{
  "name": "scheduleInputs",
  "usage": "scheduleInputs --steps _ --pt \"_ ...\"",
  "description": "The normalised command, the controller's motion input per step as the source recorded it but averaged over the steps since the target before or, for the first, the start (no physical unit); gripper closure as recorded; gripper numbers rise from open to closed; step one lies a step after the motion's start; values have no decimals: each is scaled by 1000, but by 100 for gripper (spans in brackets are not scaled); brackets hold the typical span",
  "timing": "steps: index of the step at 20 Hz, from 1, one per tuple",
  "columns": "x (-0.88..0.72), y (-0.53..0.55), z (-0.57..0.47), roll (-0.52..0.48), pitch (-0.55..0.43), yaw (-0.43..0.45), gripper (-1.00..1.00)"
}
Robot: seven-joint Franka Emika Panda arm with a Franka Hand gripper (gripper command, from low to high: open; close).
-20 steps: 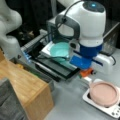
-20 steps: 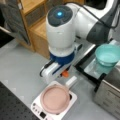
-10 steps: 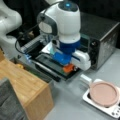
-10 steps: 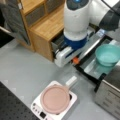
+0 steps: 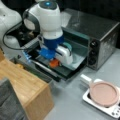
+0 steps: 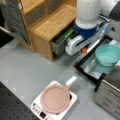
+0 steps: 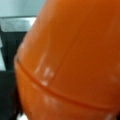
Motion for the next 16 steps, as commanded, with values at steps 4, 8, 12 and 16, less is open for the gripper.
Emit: scheduleInputs --steps 4,8,12,16 --pt "-723 177 -141 131 -217 41 100" --pt "-533 135 -165 83 -182 30 100" --pt "-258 56 -149 50 -138 12 100" --pt "-107 -1 -105 65 -116 16 100"
